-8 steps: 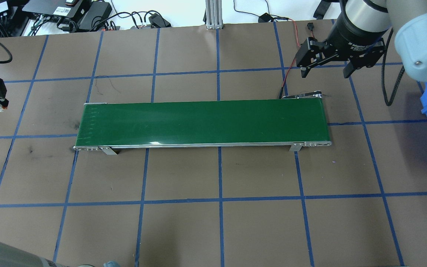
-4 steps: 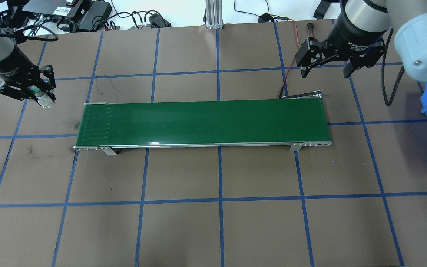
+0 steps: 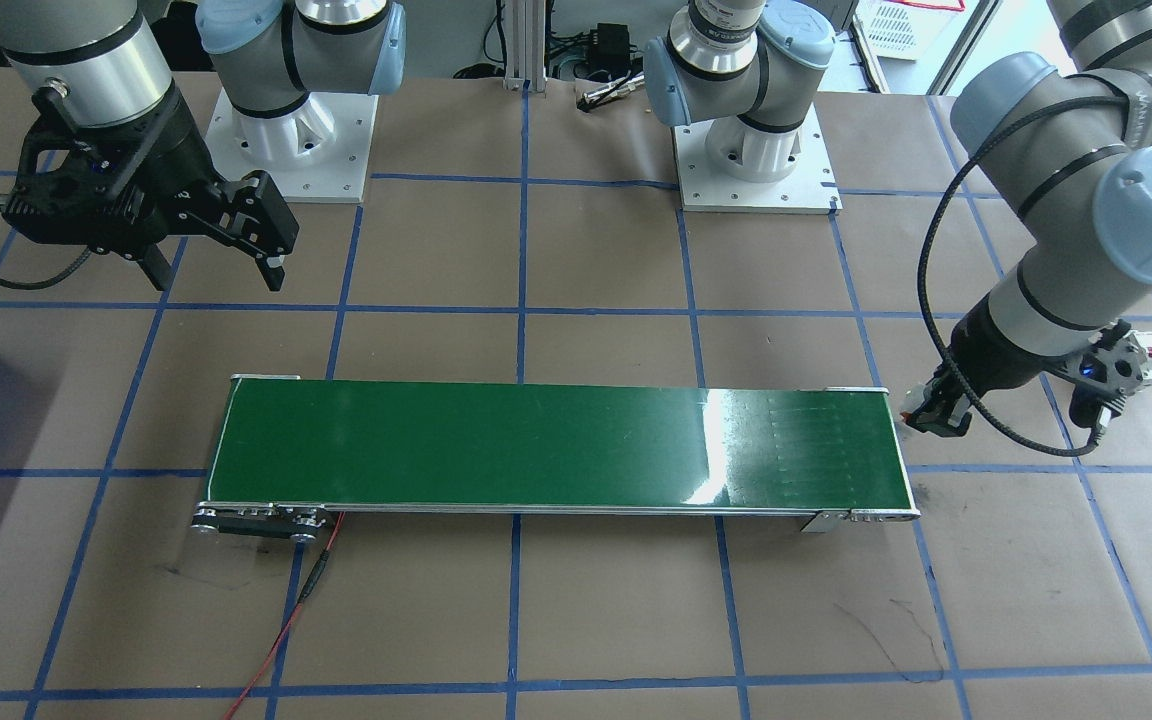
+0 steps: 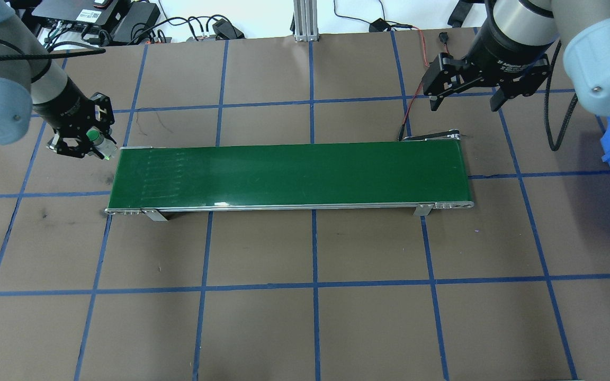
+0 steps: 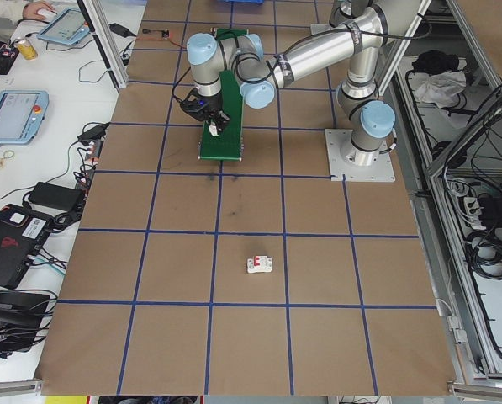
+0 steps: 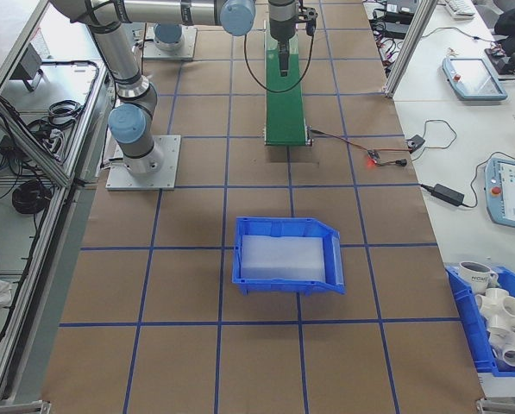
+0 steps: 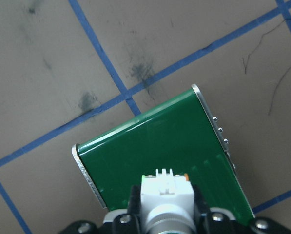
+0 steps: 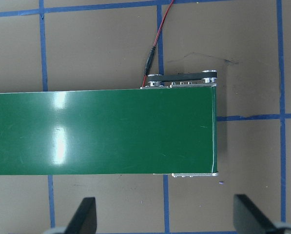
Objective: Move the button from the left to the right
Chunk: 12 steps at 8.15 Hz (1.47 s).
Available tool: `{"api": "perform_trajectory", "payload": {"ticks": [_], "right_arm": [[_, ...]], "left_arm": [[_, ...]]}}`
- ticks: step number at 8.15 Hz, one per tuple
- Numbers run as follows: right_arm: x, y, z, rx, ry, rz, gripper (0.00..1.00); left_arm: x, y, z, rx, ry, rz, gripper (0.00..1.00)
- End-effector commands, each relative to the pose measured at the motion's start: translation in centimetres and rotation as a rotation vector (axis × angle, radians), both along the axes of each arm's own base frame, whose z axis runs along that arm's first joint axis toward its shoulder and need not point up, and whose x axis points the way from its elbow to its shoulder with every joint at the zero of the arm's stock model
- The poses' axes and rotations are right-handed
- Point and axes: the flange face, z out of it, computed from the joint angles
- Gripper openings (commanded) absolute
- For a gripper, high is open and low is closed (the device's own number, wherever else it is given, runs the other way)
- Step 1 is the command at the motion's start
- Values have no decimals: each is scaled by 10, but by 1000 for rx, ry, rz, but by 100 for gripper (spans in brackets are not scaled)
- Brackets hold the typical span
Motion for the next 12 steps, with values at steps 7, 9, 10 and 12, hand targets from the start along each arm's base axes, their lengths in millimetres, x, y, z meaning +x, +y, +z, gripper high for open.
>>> {"api": "perform_trajectory", "payload": {"ticks": [7, 9, 10, 12], "right_arm": [[0, 0, -1, 3, 0, 0, 100], [0, 0, -1, 3, 1, -1, 100], [-1, 1, 0, 1, 8, 0, 100], [-1, 1, 0, 1, 6, -1, 100]], "left_arm": [[-68, 28, -82, -130, -7, 270, 0], [-68, 28, -83, -125, -9, 264, 0], [-68, 28, -86, -121, -12, 264, 0], [-67, 26, -93, -107, -16, 264, 0]]}}
